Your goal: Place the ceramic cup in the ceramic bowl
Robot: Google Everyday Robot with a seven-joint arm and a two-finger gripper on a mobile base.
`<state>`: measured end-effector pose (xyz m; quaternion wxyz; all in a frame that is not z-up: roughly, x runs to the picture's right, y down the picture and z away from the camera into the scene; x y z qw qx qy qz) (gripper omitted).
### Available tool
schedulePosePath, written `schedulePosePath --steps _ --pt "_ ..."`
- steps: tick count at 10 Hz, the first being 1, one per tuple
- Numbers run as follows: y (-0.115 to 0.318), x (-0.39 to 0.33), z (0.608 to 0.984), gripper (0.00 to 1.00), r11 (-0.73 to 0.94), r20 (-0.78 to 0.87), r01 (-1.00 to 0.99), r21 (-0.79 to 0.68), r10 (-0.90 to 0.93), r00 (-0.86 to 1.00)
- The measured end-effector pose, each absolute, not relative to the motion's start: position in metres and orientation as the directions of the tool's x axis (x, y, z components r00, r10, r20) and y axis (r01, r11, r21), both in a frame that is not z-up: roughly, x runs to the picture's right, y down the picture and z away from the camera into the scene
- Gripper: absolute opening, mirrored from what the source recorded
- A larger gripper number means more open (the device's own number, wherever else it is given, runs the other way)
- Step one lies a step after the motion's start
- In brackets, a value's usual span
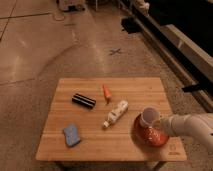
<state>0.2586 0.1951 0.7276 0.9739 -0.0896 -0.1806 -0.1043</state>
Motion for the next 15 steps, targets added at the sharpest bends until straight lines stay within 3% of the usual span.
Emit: schedulePosePath --steps 2,3,9,15 --pt "0.195 0.258 0.728 0.2 0.962 0.374 0.238 -0.137 -0.173 0.911" --pt "0.19 0.256 0.725 0.2 0.959 0.38 0.253 -0.13 -0.188 0.906" --pt "0.173 0.256 0.715 0.77 0.947 0.378 0.298 -0.122 -0.233 0.896" --pt "0.175 0.272 0.709 0.8 0.943 0.346 0.3 -0.142 -0.236 0.908"
